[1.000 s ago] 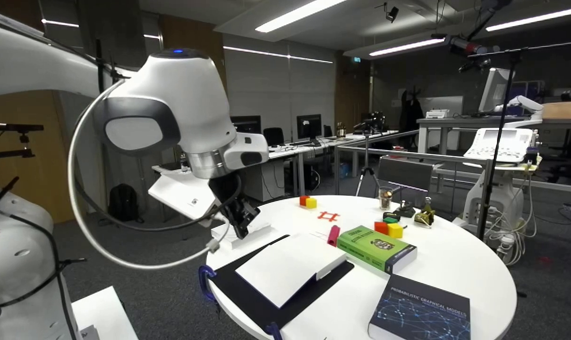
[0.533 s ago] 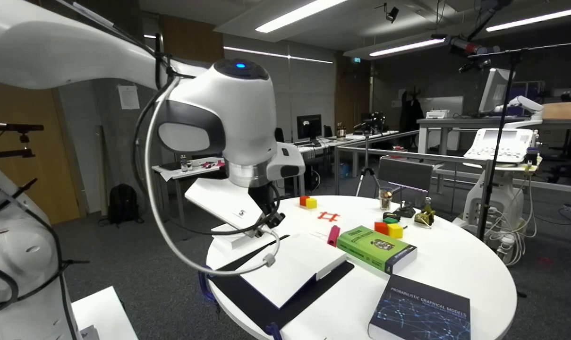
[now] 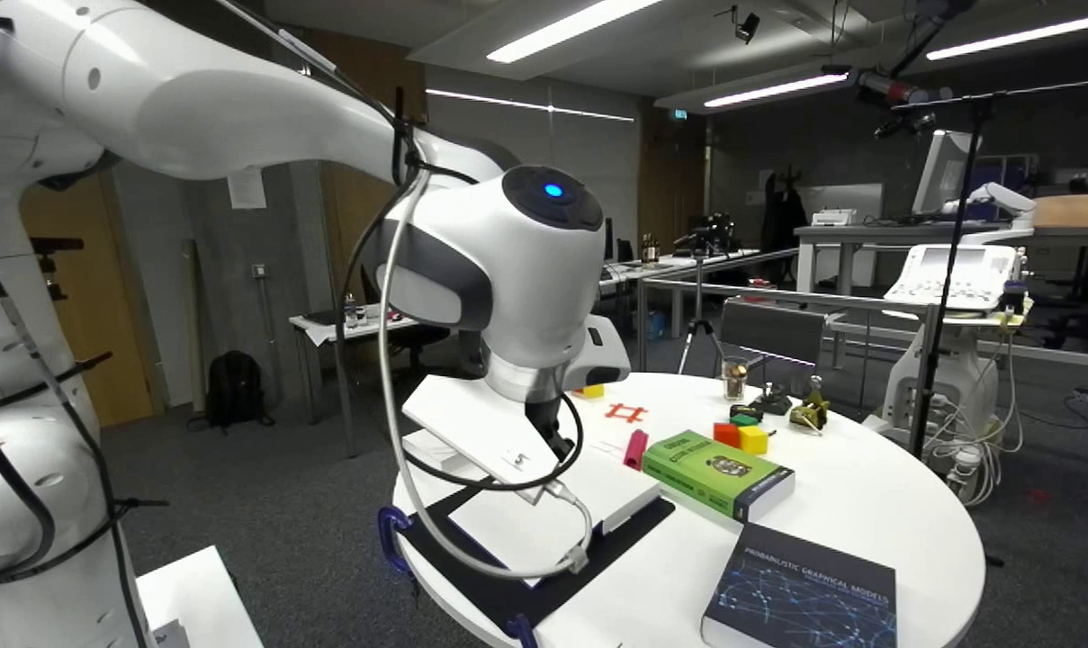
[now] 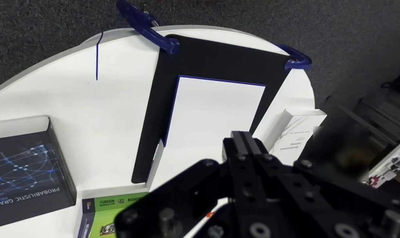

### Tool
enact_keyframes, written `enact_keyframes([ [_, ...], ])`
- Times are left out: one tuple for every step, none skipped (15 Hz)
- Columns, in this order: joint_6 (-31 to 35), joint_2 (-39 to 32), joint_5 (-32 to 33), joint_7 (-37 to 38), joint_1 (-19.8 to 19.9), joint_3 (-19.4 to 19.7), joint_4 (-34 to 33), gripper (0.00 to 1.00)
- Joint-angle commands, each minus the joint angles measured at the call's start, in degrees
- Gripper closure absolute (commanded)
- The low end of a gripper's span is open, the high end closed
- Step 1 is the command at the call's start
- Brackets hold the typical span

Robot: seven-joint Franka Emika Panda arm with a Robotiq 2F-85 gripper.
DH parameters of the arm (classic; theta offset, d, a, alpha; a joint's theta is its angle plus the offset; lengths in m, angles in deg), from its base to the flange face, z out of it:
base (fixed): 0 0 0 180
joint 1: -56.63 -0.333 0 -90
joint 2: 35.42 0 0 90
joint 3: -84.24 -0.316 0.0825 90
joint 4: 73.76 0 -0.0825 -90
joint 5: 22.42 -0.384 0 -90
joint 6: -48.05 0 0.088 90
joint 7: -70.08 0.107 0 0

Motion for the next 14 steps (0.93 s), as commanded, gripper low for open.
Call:
enact_keyframes([
  [-6.50,-9.75,-6.15,-5.64,7.56,-4.39,-7.02,1.00],
  [-7.64,-11.66,-7.12,-6.06,9.82,-6.05,-8.40,1.00],
  [-8.80,-13.74,-8.28,-6.58,12.12,-7.87,-10.01,1.00],
  [-9.91,-15.65,-9.01,-6.62,14.38,-9.72,-11.64,1.00],
  [-10.79,-17.17,-9.41,-6.37,16.52,-11.60,-13.11,1.00],
  [-11.36,-18.76,-9.77,-6.04,18.59,-13.52,-14.68,1.00],
  [-12.30,-20.35,-9.91,-5.61,20.62,-15.43,-16.55,1.00],
  [-12.69,-21.54,-9.89,-5.22,22.41,-17.27,-18.00,1.00],
  [-13.31,-22.90,-9.87,-4.84,24.20,-19.12,-19.75,1.00],
  [-14.07,-24.19,-9.78,-4.35,25.85,-20.95,-21.60,1.00],
  [-14.57,-25.38,-9.70,-3.86,27.23,-22.64,-23.36,1.00],
  [-15.06,-26.49,-9.73,-3.30,28.22,-24.07,-25.05,1.00],
  [-15.42,-27.43,-9.77,-2.68,29.03,-25.35,-26.61,1.00],
  [-15.85,-28.44,-9.88,-2.05,29.71,-26.51,-28.25,1.00],
])
